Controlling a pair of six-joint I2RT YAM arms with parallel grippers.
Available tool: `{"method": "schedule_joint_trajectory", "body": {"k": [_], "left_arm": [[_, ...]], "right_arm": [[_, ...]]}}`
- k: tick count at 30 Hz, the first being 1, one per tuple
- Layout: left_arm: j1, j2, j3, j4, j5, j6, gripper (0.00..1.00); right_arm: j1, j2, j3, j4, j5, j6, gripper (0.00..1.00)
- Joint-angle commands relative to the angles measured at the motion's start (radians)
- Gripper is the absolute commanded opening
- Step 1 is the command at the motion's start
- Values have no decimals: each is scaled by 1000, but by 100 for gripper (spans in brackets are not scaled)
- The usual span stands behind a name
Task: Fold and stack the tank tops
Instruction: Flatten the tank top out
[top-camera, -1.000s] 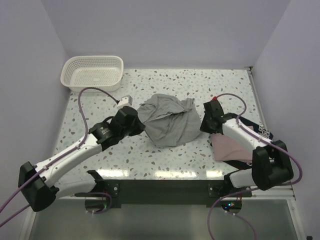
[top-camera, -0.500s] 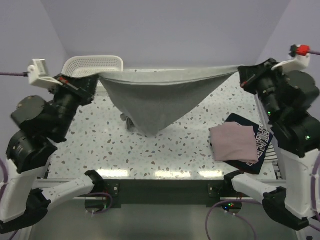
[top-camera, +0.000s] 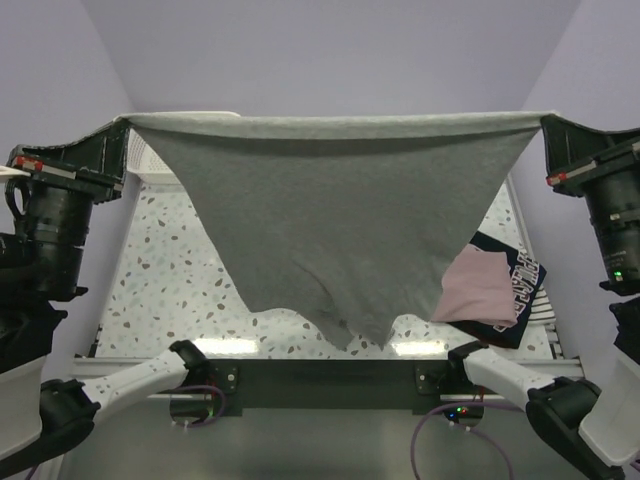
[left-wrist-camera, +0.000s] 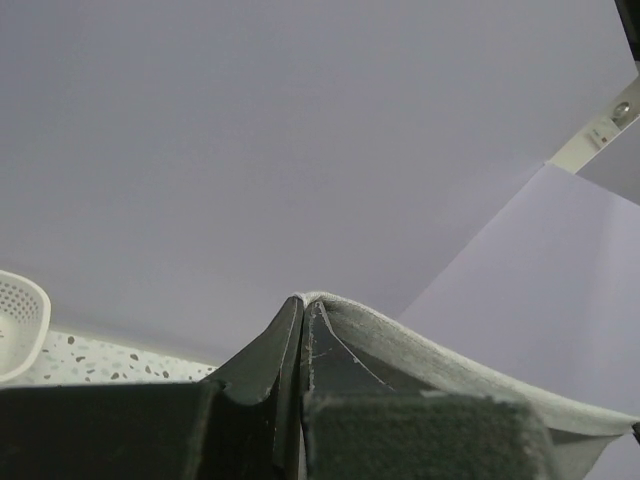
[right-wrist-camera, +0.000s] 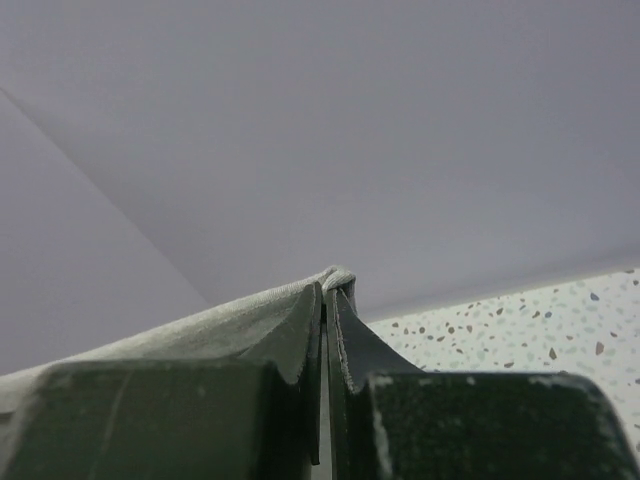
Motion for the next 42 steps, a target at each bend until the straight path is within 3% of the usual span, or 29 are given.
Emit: {"method": "schedule_joint_trajectory", "body": {"k": [1,9,11,12,13,14,15,17,18,19,21,22,23,25,29,37,42], "left_arm": [[5,32,-28,94,-63,54,0],[28,192,-263,320,-26,135,0],[93,294,-260,390,102,111,0],[209,330,-243,410,182,82,0],[273,419,-230,458,368,45,0],[331,476,-201,478,456,-24,0],[423,542,-79,479,529,-50,0],[480,775,124,440,703,-90,0],[517,856,363,418,753,-100,0],[529,1012,496,377,791,-112,0],[569,1142,830,371,874,-159,0],[591,1176,856,465,905,-191,0],[617,1150,825,557,960,-257,0],[690,1010,574,773,973,-290,0],[785,964,509,782,1052,-319,0],[835,781,119,875,1169,-334,0],[835,610,-432,996,1200,-385,0]], "right_arm": [[-5,55,-89,24,-15,-36,0],[-5,222,-318,213,-84,-31,0],[-6,337,-309,281,-101,-33,0],[-8,377,-293,301,-110,-40,0],[-10,420,-233,327,-118,-44,0],[-13,518,-189,336,-122,-51,0],[-16,564,-140,339,-124,-53,0],[-31,671,60,325,-134,-53,0],[-40,768,135,318,-145,-38,0],[-60,802,271,318,-159,-30,0],[-77,863,413,336,-190,-16,0],[-89,861,426,376,-188,-18,0],[-97,848,420,402,-182,-16,0],[-120,762,310,492,-173,-11,0],[-140,632,103,563,-168,-18,0],[-141,387,-373,609,-155,-25,0],[-145,258,-679,603,-200,13,0]]}}
